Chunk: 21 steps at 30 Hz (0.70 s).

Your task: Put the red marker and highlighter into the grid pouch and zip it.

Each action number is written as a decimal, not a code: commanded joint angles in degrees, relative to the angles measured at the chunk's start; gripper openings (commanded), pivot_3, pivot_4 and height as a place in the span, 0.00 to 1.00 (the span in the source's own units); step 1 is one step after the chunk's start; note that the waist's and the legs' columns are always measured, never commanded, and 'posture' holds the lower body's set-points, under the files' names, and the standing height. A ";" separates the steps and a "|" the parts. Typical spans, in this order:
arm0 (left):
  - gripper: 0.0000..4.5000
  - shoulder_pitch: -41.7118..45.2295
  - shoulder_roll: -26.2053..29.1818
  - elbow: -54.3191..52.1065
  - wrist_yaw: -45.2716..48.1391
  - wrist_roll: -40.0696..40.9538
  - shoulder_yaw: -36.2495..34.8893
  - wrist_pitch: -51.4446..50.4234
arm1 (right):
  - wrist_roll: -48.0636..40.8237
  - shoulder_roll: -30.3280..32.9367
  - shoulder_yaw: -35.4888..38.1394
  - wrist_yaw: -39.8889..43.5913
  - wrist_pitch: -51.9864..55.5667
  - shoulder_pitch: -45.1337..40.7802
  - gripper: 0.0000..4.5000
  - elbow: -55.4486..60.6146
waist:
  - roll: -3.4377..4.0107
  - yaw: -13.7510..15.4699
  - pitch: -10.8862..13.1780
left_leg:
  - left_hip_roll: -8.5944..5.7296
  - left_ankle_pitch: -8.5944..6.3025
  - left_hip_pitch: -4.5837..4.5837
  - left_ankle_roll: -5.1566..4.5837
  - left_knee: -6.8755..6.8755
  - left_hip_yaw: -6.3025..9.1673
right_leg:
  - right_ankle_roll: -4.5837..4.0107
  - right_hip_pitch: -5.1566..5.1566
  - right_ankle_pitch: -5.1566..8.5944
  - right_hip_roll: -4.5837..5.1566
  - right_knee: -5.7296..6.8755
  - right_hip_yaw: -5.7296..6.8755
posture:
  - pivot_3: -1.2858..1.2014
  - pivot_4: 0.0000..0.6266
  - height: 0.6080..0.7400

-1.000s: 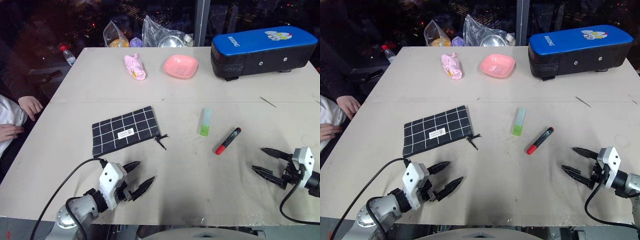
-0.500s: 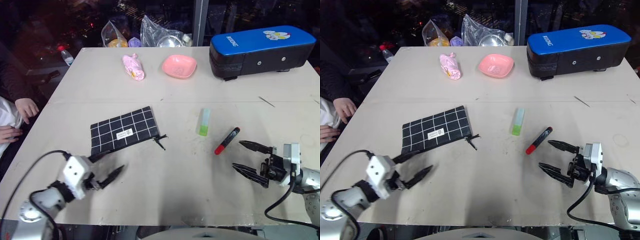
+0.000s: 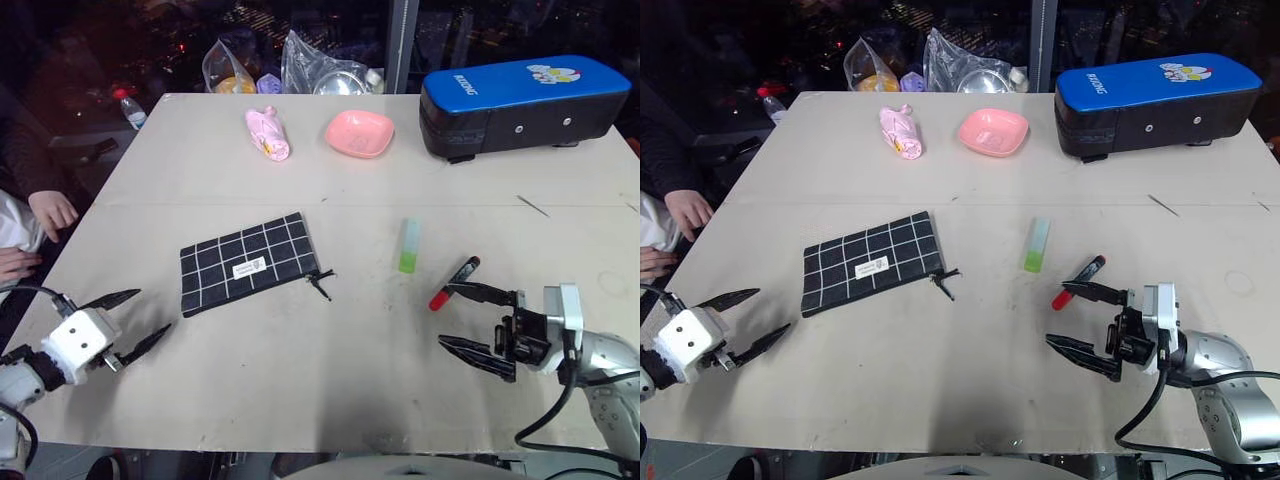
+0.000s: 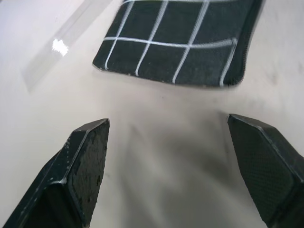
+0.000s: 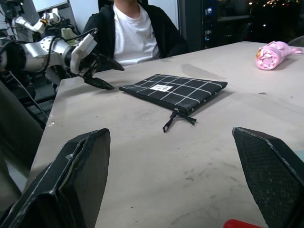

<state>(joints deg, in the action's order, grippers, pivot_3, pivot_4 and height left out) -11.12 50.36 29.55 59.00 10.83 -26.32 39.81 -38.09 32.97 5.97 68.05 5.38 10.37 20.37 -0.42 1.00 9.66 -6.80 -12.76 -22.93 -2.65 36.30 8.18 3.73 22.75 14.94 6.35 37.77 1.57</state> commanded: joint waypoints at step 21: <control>0.89 15.11 9.97 17.82 -37.41 -35.69 14.12 33.17 | 0.84 -0.10 -0.21 -0.89 -0.97 -0.73 0.92 0.79 | -0.05 -0.11 0.01 | 0.00 0.01 0.11 0.03 -0.03 -0.04 | 0.35 0.00 0.03 -0.12 0.12 -0.02 | 0.52 0.24 0.96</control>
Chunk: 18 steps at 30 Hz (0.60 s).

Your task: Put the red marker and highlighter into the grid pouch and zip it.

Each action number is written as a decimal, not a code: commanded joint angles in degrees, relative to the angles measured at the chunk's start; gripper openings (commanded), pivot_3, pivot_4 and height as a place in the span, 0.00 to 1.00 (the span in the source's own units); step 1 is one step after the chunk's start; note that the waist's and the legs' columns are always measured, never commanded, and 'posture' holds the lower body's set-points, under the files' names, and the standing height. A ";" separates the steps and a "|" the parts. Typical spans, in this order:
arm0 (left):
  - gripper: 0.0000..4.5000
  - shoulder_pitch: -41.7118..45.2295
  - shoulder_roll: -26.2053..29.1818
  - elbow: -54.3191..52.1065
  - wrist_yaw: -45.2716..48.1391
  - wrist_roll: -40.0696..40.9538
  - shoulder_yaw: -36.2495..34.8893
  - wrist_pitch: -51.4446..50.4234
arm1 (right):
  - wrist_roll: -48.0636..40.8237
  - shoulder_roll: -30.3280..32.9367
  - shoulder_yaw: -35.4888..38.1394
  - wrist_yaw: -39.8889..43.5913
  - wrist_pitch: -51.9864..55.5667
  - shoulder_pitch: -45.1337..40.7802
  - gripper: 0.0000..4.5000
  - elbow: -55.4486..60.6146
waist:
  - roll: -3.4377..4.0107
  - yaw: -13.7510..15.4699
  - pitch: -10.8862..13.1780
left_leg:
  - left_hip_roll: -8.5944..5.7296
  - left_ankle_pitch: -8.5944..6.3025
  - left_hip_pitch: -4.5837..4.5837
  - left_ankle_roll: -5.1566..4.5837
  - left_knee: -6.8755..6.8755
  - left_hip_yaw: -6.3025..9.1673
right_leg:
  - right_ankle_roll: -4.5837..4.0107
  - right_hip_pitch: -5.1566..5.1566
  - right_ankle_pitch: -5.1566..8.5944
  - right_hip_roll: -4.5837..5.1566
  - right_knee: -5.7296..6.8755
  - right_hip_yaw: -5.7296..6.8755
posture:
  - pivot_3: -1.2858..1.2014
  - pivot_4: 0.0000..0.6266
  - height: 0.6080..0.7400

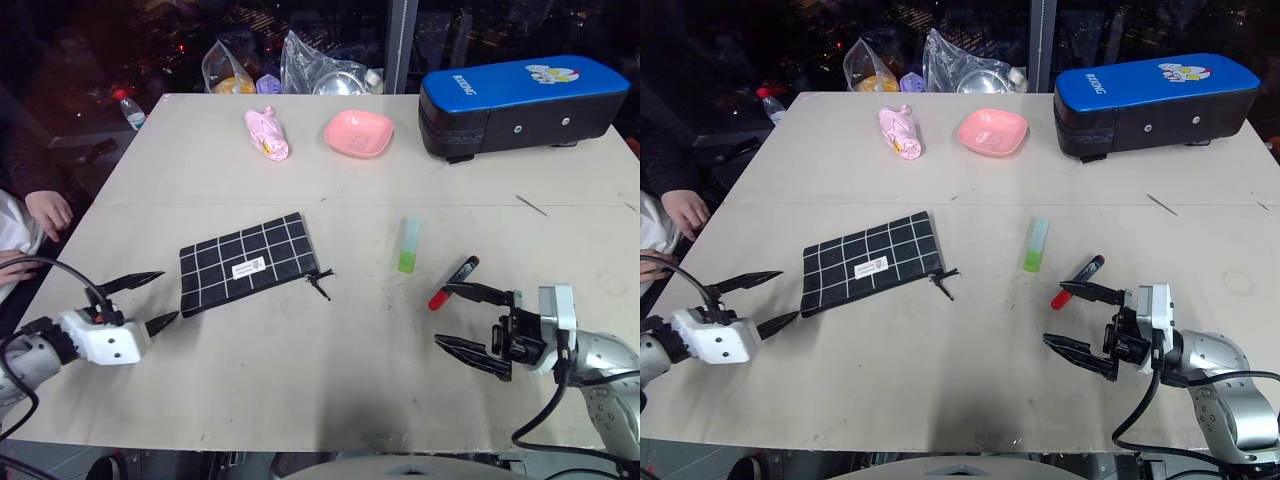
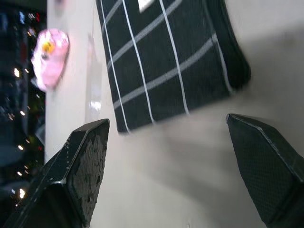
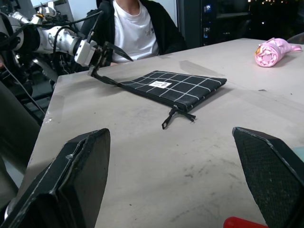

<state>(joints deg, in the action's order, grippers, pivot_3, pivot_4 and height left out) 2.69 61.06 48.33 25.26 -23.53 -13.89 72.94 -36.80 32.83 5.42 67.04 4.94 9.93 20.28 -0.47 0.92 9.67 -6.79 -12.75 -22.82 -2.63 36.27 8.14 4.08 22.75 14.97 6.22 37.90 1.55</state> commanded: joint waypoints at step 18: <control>0.89 7.88 -5.19 -8.89 -4.98 4.02 15.57 -0.13 | -0.08 -0.33 0.48 -0.09 -1.03 -0.84 0.92 0.25 | 0.02 -0.09 -0.01 | -0.01 0.01 0.04 -0.01 0.04 -0.09 | -0.09 0.00 -0.19 -0.05 0.02 -0.10 | 0.52 0.24 0.96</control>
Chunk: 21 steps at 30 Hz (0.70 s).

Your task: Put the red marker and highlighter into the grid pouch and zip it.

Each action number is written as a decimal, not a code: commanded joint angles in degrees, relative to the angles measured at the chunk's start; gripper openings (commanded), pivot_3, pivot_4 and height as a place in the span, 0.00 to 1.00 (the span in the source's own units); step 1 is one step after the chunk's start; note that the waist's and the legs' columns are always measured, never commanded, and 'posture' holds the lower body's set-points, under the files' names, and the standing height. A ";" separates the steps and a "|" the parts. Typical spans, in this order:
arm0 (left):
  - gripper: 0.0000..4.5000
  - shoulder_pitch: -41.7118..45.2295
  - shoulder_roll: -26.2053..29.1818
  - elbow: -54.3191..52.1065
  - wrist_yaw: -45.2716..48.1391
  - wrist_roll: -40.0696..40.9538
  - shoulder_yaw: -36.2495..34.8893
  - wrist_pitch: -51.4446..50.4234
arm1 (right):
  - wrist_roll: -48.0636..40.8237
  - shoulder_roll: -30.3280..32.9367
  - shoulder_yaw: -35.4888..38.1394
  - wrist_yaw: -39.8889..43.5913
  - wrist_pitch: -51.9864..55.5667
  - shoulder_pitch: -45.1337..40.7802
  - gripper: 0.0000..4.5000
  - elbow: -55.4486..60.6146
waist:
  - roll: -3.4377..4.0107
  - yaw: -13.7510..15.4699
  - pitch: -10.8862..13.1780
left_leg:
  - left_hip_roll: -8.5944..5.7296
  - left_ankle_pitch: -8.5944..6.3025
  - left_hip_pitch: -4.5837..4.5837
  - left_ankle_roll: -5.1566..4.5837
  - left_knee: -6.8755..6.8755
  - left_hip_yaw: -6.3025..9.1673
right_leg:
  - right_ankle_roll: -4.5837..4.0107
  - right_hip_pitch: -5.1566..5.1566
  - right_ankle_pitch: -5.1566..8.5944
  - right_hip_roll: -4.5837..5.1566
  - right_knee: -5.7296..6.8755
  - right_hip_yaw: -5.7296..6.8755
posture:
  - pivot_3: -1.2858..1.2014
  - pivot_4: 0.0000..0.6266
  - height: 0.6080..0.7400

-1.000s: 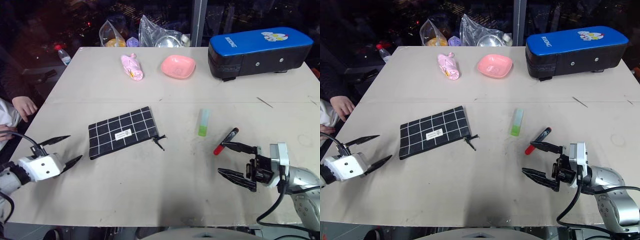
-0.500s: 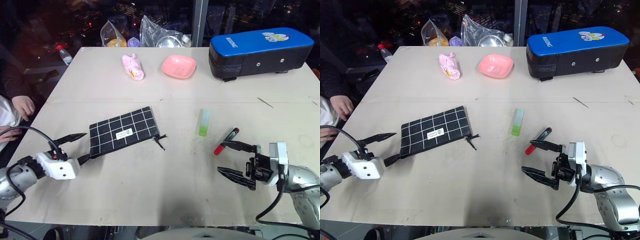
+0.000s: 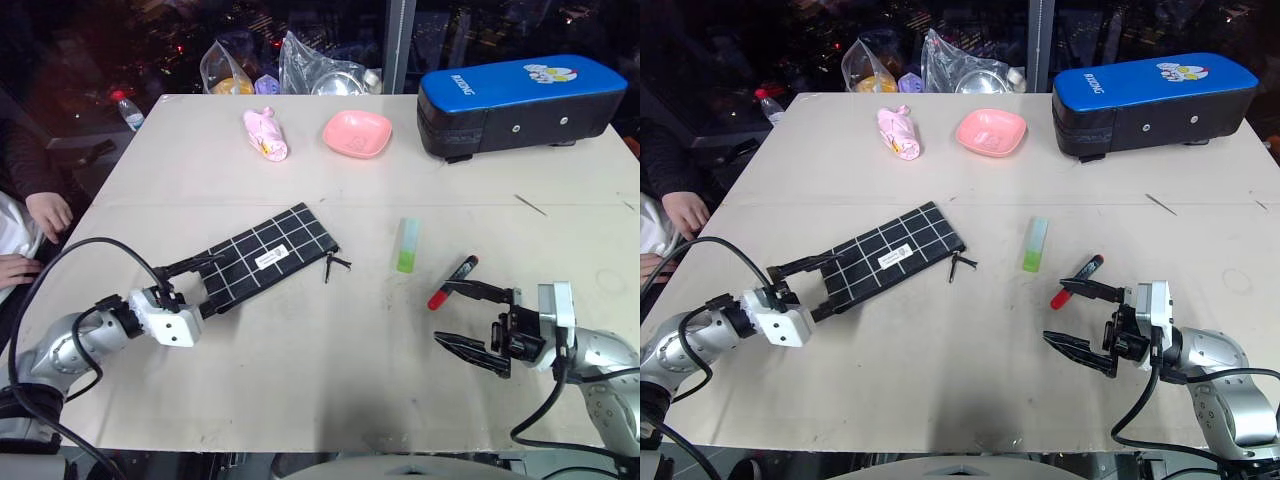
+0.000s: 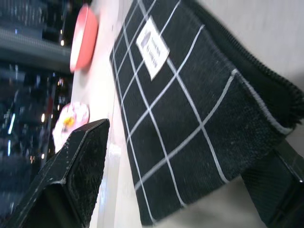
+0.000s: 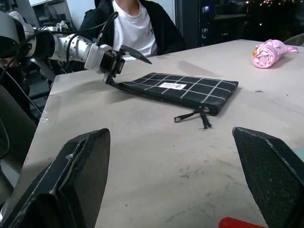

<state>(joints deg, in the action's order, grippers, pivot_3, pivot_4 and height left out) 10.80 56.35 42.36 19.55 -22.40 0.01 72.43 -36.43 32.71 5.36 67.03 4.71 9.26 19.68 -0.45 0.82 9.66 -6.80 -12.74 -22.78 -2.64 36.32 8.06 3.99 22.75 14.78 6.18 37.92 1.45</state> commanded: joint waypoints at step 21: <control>0.49 1.96 -4.55 -4.01 -0.64 1.90 5.21 2.13 | 0.33 -0.77 0.64 -0.51 -1.47 -1.02 0.92 -0.52 | -0.01 0.02 0.00 | 0.01 0.14 0.01 -0.24 0.01 -0.01 | -0.01 0.00 -0.02 -0.03 0.03 -0.05 | 0.52 0.24 0.96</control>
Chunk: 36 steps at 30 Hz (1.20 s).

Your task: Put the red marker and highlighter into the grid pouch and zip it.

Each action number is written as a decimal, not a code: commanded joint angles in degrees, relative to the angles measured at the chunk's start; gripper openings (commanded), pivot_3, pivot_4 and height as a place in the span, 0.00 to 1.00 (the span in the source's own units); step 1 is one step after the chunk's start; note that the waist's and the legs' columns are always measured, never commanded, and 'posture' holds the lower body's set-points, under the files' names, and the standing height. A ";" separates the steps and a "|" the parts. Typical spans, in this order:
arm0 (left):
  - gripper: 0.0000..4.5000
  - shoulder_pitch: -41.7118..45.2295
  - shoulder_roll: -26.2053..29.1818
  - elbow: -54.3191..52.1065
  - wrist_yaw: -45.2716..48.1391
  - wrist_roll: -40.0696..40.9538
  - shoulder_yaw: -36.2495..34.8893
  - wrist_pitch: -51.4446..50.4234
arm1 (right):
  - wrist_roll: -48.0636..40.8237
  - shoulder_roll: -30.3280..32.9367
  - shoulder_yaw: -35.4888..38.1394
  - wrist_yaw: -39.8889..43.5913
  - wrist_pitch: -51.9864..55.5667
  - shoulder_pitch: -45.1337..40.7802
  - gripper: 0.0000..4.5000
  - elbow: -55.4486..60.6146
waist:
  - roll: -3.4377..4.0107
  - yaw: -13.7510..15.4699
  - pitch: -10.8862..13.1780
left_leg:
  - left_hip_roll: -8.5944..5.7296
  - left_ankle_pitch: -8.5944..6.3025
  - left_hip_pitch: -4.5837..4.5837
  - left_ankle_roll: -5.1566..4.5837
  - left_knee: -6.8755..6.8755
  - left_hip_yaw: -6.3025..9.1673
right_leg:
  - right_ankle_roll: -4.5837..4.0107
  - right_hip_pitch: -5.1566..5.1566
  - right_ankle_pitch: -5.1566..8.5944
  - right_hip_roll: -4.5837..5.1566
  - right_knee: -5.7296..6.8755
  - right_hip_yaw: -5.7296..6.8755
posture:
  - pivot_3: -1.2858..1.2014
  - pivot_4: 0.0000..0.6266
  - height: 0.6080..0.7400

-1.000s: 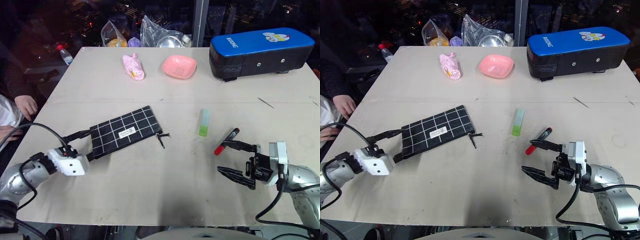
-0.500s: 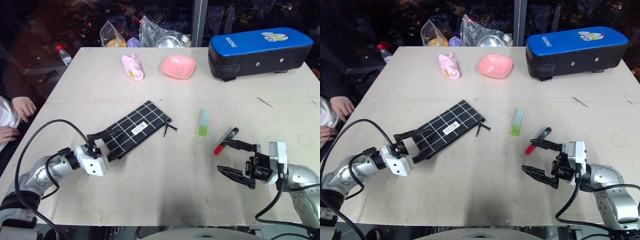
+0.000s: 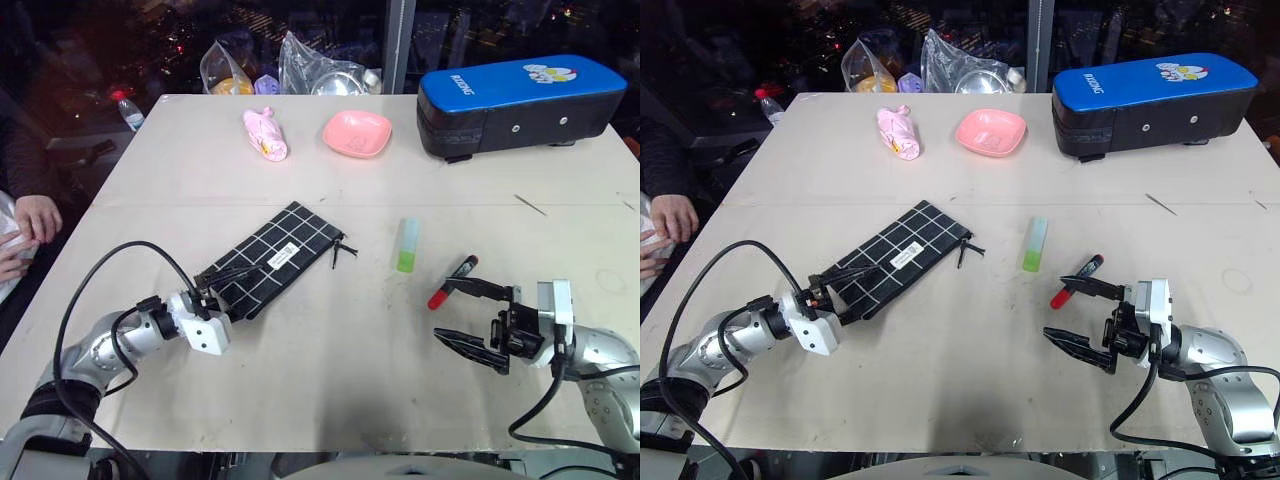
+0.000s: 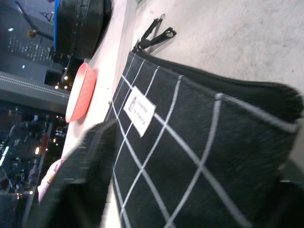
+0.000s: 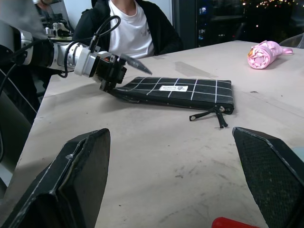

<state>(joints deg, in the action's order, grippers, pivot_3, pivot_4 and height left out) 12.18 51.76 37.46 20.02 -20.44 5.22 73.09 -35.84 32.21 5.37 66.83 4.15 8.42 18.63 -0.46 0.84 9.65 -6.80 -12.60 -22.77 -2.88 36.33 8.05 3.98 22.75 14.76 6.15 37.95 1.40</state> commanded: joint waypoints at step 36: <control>0.03 3.52 -13.22 -39.73 17.31 36.84 -1.87 -50.70 | 15.90 -5.88 -12.81 -36.37 37.05 -45.42 0.92 -6.96 | 0.10 -1.56 -0.05 | 0.03 0.17 -0.20 0.21 0.04 -0.36 | -0.19 0.41 -0.27 -0.14 0.09 -0.62 | 0.52 0.24 0.96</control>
<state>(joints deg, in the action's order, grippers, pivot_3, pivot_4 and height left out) 15.26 39.01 0.00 37.29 17.07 4.56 22.32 -20.28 27.23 -7.33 31.57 38.96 -35.55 12.08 -0.36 -0.73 9.60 -6.77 -12.43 -22.97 -2.67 36.36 7.68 3.78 23.16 14.49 6.01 38.04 0.78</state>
